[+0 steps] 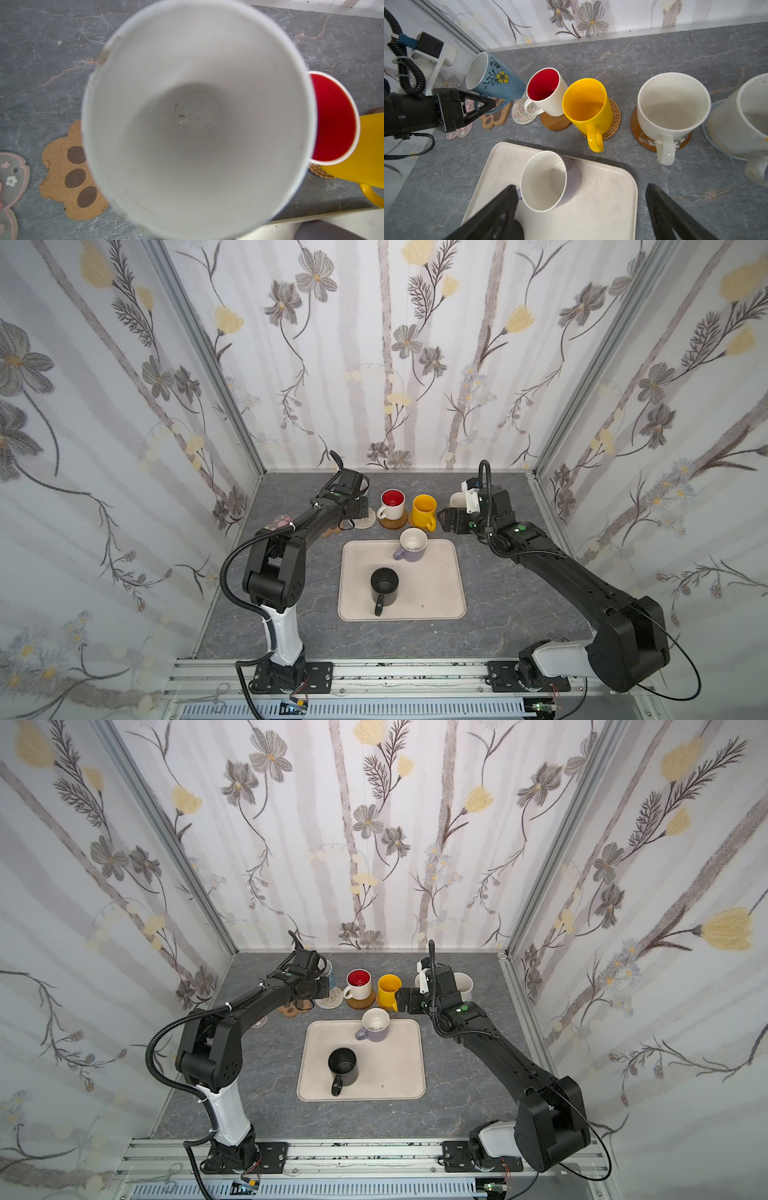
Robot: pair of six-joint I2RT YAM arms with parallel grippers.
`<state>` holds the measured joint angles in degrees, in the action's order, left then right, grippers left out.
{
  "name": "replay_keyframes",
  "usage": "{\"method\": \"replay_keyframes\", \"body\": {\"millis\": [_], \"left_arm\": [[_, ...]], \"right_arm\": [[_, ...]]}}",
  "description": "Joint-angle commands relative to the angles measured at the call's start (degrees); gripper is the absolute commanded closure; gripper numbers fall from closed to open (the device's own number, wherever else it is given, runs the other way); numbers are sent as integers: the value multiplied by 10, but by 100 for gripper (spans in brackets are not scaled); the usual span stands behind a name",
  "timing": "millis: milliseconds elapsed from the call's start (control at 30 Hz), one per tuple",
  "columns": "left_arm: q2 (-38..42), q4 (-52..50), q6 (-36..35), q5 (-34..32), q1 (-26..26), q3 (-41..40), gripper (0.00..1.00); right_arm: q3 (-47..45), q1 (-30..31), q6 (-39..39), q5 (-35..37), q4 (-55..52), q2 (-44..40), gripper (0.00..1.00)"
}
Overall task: Place cups on coasters
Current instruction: Place the cup on the coaster.
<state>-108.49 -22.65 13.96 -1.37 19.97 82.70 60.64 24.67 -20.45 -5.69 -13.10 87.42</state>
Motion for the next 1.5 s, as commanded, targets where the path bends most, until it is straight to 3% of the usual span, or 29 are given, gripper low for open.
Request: {"method": "replay_keyframes", "body": {"millis": [0, 967, 1300, 1467], "left_arm": [[-5, 14, 0, -10, -1, 7, 100], [-40, 15, 9, 0, 5, -11, 100], [-37, 15, 18, 14, 8, -23, 59], [-30, 15, 12, 14, 8, -19, 48]], "right_arm": [[4, -1, 7, -15, 17, 6, 4], [-4, -5, 7, -21, 19, 6, 4], [-3, -5, 7, -24, 16, 0, 4], [-6, -5, 7, -24, 16, -9, 3]]}}
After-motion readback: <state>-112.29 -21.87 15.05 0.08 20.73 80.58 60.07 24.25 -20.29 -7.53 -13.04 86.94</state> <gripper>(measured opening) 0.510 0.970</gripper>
